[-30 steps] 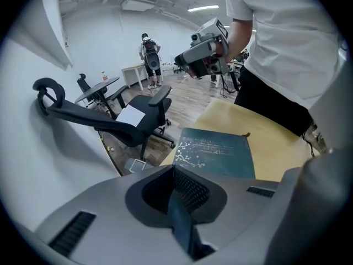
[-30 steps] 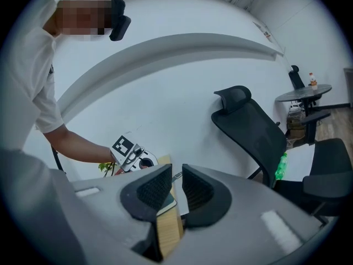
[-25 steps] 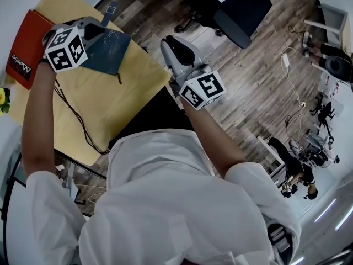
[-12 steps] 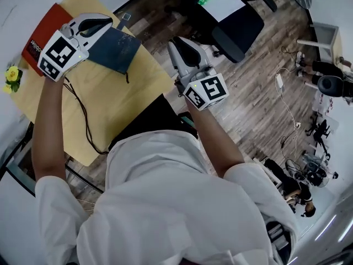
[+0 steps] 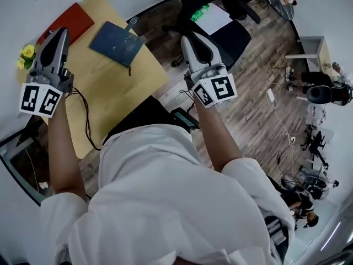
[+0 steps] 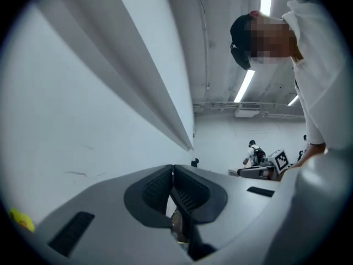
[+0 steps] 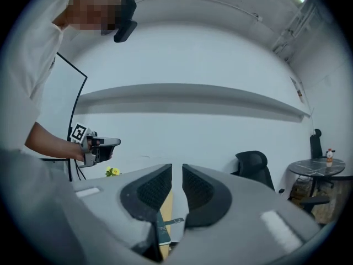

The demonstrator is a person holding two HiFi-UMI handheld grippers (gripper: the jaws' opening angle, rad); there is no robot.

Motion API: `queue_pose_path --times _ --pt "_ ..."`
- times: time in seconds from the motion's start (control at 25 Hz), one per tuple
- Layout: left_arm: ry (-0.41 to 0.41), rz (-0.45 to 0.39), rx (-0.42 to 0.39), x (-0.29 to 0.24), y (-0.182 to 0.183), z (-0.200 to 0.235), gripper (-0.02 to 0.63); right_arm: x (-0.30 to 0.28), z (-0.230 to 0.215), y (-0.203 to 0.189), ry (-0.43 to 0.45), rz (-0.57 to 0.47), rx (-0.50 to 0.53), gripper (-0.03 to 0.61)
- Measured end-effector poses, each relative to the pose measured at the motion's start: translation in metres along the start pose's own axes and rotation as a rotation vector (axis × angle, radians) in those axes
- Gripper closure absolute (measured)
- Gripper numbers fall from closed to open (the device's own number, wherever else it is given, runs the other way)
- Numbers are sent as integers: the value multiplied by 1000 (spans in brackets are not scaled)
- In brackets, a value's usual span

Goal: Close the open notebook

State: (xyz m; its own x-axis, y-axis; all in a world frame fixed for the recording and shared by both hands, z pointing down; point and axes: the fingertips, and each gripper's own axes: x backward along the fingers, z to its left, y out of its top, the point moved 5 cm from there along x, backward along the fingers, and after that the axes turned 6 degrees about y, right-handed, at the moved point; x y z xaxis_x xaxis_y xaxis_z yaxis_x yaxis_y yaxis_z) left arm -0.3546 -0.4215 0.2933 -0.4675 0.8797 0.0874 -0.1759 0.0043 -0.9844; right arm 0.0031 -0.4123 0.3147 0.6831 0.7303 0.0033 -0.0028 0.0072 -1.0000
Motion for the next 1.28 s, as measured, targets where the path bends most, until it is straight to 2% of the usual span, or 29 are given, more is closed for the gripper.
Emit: queue_pose_path --times 0.28,0.52,0.68,0.8,0.92,1.12,1.28 --pt "210 -55 -18 99 -19 -36 601 39 19 13 19 -45 28 520" --pt "342 -26 -27 157 -42 -95 597 84 30 7 76 -50 19 520" --pt "373 -2 -20 185 -65 -157 584 134 37 0 132 -48 13 520" --pt "390 19 4 203 -87 -204 574 177 42 -9 148 -56 -19 520" --pt "414 21 14 222 -99 -248 561 217 51 -19 167 -49 -3 520" --pt "447 43 -13 258 -103 -304 551 267 68 -33 202 -28 -36 520" --pt "490 59 -44 289 -101 -332 540 290 92 -36 225 -28 -61 520"
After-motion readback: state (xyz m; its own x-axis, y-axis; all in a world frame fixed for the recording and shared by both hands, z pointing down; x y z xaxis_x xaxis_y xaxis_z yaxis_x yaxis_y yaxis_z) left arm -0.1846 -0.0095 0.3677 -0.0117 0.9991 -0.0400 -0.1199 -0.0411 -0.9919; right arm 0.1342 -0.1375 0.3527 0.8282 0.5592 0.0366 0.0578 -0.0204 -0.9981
